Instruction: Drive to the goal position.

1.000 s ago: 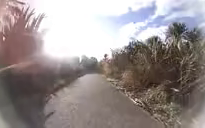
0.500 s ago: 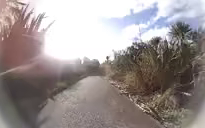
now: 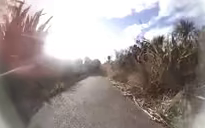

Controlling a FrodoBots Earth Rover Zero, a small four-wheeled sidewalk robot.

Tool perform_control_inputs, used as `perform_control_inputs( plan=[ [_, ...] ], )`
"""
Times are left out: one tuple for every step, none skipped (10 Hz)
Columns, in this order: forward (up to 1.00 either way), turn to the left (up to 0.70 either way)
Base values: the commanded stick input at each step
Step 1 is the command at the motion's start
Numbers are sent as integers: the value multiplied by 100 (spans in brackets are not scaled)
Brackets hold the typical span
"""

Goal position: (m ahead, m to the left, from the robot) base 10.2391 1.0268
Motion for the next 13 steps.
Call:
perform_control_inputs(
  plan=[
    [50, 3],
    [50, 3],
    [50, 3],
    [50, 3],
    [50, 3],
    [50, 3],
    [50, 3],
    [50, 3],
    [50, 3],
    [50, 3],
    [50, 3],
    [50, 3],
    [50, 3]
  ],
)
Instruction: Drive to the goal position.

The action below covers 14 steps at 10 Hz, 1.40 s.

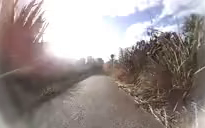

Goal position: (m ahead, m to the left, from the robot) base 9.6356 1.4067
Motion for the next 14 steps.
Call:
perform_control_inputs(
  plan=[
    [50, 3],
    [50, 3],
    [50, 3],
    [50, 3],
    [50, 3],
    [50, 3],
    [50, 3],
    [50, 3],
    [50, 3],
    [50, 3],
    [50, 3],
    [50, 3],
    [50, 3],
    [50, 3]
  ],
)
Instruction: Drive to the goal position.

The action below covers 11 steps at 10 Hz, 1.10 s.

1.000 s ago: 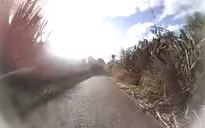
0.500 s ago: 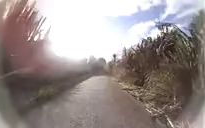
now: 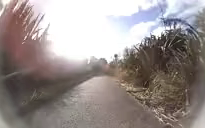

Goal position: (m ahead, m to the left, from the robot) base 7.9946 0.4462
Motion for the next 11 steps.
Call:
perform_control_inputs(
  plan=[
    [50, 3],
    [50, 3],
    [50, 3],
    [50, 3],
    [50, 3],
    [50, 3],
    [50, 3],
    [50, 3],
    [50, 3],
    [50, 3],
    [50, 3]
  ],
)
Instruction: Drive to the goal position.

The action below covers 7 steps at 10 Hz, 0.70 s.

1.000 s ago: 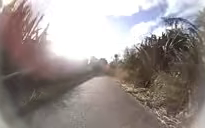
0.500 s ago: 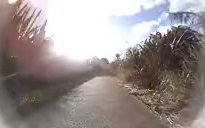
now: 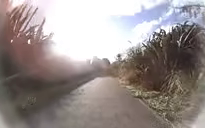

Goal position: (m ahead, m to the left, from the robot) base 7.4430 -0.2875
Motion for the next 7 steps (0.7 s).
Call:
perform_control_inputs(
  plan=[
    [50, 3],
    [50, 3],
    [50, 3],
    [50, 3],
    [50, 3],
    [50, 3],
    [50, 3]
  ],
)
